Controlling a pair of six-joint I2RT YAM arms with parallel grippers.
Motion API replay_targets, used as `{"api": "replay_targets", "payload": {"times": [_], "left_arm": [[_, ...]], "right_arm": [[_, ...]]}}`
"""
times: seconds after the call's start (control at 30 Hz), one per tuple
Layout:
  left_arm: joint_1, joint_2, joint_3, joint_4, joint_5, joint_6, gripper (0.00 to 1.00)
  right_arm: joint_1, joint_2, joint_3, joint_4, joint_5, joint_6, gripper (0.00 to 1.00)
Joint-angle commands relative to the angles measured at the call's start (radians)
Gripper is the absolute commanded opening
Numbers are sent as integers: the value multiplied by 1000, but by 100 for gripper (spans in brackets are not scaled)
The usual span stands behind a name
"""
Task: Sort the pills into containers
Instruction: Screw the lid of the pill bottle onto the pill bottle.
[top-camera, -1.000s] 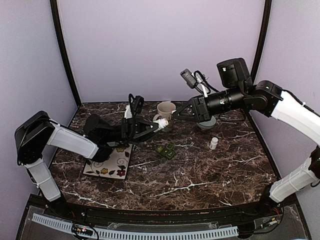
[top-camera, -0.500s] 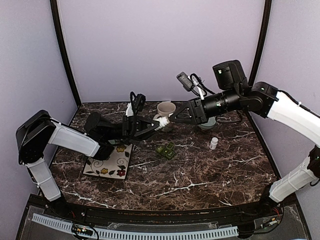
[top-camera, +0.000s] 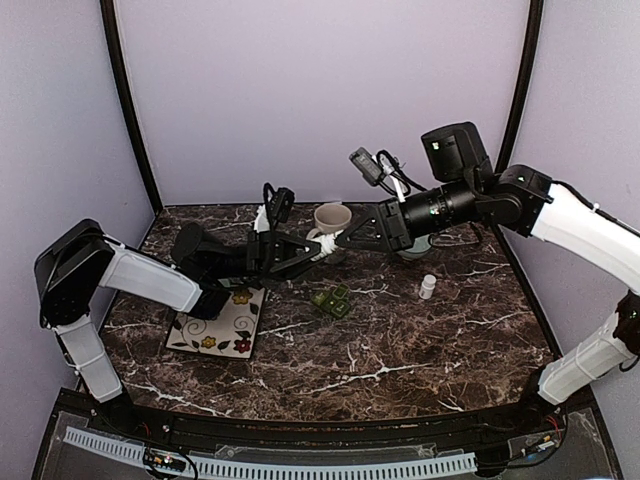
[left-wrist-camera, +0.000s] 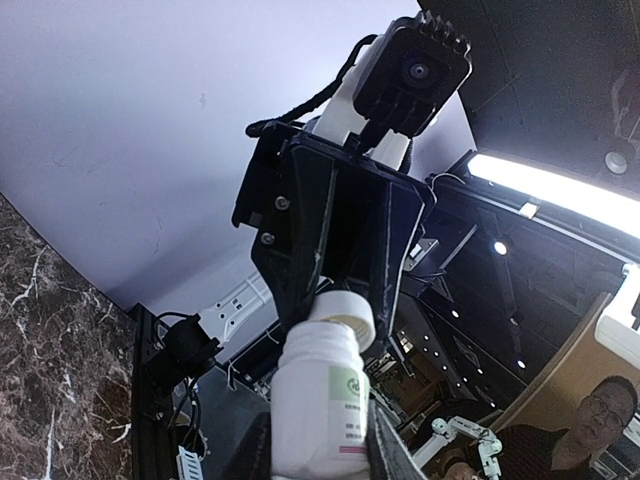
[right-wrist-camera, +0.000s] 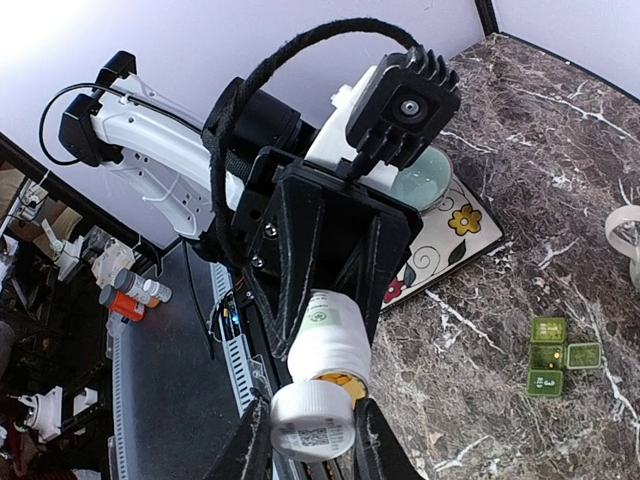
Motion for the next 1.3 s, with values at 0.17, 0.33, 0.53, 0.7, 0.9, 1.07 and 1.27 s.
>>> {"api": "replay_targets", "payload": {"times": [0.17, 0.33, 0.53, 0.7, 0.9, 1.07, 1.27], "left_arm": [[6, 4, 40, 141, 27, -12, 0], [6, 8, 43, 141, 35, -15, 0], [6, 13, 47, 141, 43, -17, 0], [6, 13, 48, 141, 45, -17, 0], [6, 10, 51, 141, 46, -18, 0], [6, 8, 57, 141, 48, -21, 0], [6, 7, 60, 141, 52, -27, 0]], "right_arm": [[16, 21, -1, 42, -15, 1, 0], [16, 30, 11, 39, -6, -7, 0], [15, 39, 29, 23, 14, -24, 0], [11, 45, 40, 14, 38, -35, 0], [2, 52, 44, 13, 36, -41, 0], [-5, 51, 35, 22, 31, -41, 0], [-19, 44, 17, 38, 19, -34, 0]]}}
